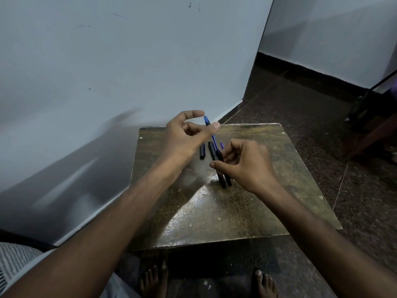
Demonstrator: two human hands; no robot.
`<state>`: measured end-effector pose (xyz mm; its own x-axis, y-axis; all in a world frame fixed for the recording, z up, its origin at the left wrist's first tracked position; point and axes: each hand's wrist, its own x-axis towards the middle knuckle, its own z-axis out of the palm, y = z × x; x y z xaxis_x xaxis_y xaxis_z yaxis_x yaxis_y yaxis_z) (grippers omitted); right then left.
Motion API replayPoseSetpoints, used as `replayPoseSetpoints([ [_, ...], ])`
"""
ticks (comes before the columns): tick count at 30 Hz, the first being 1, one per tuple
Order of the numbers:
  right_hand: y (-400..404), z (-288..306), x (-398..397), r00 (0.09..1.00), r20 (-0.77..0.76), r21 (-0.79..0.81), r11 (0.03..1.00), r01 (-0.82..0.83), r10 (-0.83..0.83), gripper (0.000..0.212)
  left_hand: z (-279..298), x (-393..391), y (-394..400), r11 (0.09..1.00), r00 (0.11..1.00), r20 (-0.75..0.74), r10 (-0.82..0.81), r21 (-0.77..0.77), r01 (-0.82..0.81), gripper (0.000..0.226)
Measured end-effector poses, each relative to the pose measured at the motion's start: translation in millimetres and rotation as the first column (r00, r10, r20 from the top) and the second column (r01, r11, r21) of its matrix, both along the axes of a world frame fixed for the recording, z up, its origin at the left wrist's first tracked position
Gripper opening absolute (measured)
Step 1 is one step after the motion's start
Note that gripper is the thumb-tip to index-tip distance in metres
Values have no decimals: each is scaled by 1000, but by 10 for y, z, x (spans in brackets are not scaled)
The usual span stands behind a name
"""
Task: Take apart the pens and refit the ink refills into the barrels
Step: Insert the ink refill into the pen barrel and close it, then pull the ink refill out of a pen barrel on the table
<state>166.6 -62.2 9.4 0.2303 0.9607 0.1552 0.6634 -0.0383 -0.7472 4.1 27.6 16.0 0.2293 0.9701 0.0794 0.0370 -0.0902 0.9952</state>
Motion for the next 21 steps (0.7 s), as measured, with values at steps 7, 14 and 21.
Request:
replayPoseSetpoints([
  [7, -24, 0, 115, 970, 242, -19, 1000, 14, -9, 36, 14, -248, 183, 975, 960, -174, 221, 76, -210, 41],
  [14, -54, 37, 129, 963, 269, -10, 999, 31, -28, 41, -188, -296, 184, 999, 735, -677, 28, 33, -8, 39],
  [21, -68, 61, 121, 965, 263, -18, 999, 30, -24, 31, -279, -227, 192, 996, 650, -759, 41, 79, 29, 54],
])
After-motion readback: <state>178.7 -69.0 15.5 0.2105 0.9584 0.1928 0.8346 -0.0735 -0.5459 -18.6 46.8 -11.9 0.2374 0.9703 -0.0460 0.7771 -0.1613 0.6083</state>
